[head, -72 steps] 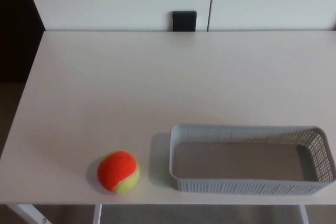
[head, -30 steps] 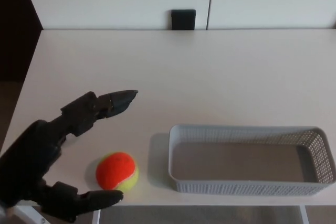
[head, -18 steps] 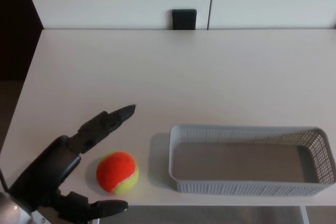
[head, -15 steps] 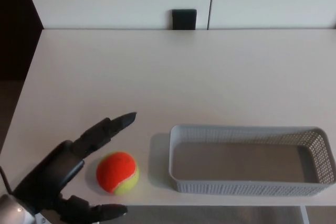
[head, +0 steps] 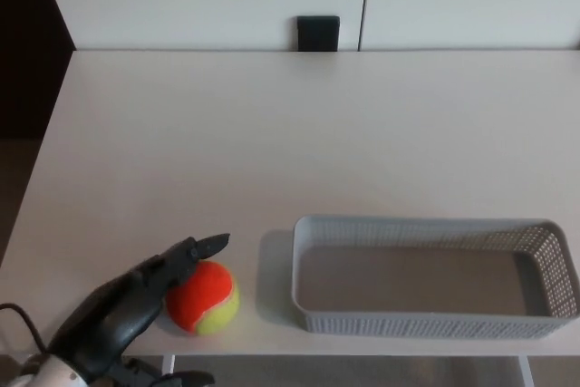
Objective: The robot walk towards a table in front and uses its left hand to pickup a tennis ball on the left side and put it in a container on the right hand side
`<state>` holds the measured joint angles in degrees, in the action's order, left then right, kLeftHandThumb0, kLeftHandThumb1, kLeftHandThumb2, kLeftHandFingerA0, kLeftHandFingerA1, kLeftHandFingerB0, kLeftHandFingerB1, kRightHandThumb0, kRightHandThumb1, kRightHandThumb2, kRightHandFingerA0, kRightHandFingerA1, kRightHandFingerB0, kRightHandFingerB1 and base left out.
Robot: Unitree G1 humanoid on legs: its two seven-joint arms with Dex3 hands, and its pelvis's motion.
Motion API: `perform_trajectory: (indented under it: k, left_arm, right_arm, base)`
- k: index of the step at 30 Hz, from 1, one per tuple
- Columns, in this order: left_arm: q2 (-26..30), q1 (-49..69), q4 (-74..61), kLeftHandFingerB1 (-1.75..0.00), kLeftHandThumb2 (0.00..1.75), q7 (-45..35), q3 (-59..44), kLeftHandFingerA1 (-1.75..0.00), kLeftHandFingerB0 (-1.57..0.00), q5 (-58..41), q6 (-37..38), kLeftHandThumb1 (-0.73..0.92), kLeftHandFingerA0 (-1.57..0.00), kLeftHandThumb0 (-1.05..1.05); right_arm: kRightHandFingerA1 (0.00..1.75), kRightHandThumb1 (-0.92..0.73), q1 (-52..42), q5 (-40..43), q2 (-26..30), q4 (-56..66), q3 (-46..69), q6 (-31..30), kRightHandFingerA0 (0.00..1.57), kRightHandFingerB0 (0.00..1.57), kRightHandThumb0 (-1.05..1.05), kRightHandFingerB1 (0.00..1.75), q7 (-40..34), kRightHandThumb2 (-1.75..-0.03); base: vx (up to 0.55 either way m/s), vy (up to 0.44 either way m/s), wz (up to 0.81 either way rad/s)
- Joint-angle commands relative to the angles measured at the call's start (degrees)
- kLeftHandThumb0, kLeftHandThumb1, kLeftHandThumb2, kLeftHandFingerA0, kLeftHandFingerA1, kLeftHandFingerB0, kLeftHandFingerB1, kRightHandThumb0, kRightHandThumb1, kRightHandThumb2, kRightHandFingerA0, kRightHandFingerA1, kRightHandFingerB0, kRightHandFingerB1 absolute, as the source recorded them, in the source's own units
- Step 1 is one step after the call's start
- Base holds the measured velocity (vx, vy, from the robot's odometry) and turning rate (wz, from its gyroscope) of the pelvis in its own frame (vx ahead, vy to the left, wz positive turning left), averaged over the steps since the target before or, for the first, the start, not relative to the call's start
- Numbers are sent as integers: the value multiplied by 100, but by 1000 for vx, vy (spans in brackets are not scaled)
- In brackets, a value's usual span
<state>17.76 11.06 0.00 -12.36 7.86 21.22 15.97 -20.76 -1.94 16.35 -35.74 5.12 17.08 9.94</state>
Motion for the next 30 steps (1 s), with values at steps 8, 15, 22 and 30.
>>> perform_trajectory:
  k: [8, 15, 22, 30]
  left_arm:
    - [-397, -158, 641, -30, 58, 2114, 164, -40, -13, 1520, -329, 40, -18, -34]
    - [-400, -222, 702, -34, 62, 2274, 257, -49, -15, 1510, -49, 39, -40, -42]
    - [-390, -207, 440, -44, 65, 1885, 435, -66, -66, 1367, -284, 85, -110, -9]
    - [-385, -206, 340, -64, 66, 1618, 476, -83, -94, 1259, -495, 77, -120, 2]
  right_arm:
    - [57, -51, 43, -95, 293, -76, -14, -189, 68, 46, -45, 49, 123, -76]
    - [57, -52, 30, -76, 297, 50, -27, -180, 67, 47, -44, 49, 128, -76]
    - [56, -51, 187, -79, 301, -266, -33, -95, 67, 50, -43, 50, 116, -75]
    - [56, -51, 285, -159, 331, -388, -65, -50, 68, 50, -44, 50, 71, -76]
  base:
    - [0, 0, 0]
    - [0, 0, 0]
    - [0, 0, 0]
    - [0, 0, 0]
